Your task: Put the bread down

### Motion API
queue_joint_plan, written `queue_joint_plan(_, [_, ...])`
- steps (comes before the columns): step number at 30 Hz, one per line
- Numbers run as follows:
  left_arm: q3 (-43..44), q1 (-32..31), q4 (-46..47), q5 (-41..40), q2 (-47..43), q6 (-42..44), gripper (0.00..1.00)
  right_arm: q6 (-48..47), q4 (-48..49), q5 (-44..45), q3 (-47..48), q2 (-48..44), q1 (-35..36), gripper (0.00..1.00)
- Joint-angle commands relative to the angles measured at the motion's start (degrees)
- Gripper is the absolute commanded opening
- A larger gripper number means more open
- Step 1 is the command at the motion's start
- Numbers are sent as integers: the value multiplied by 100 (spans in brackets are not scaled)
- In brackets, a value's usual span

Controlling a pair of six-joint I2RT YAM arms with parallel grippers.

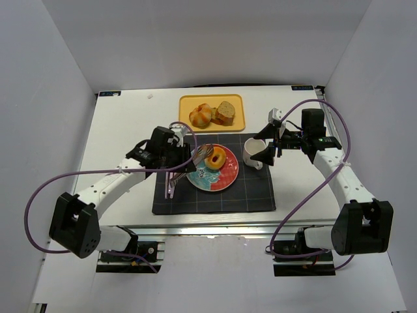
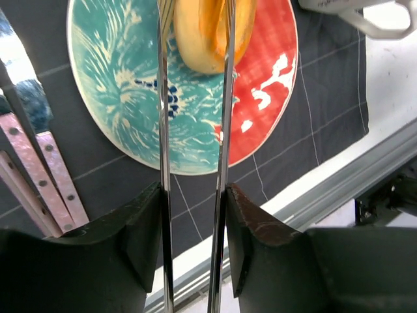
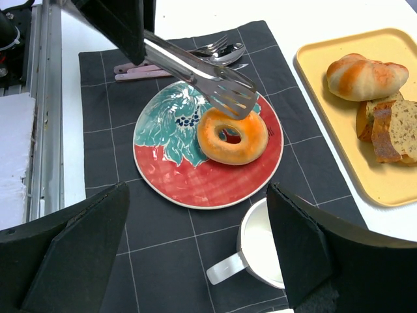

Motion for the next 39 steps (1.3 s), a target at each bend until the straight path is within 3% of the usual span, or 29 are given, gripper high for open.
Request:
queue_joint_plan(1, [392, -17, 7, -237, -192, 136, 51, -52, -53, -77, 162, -111, -33, 89])
queue_joint_plan(9, [1208, 1, -301, -790, 211, 452, 52, -61, -45, -94, 162, -85, -33, 89])
queue_joint_plan(15, [1929, 27, -152, -721, 879, 558, 51, -26, 34, -112, 100, -85, -33, 89])
queue_joint_plan(23, [4333, 150, -467, -1159, 2916, 224, 50, 27, 122, -156, 30, -120, -33, 90])
queue_joint_plan(29, [5742, 264, -723, -1265, 3903, -154, 51, 115, 254, -200, -49, -146, -24, 90])
queue_joint_plan(33, [6192, 370, -741, -1091, 4421, -444, 52, 124, 289, -209, -119, -164, -24, 89])
queue_joint_plan(39, [6158, 449, -503, -730, 4563, -804, 52, 141, 333, -226, -181, -155, -33, 90])
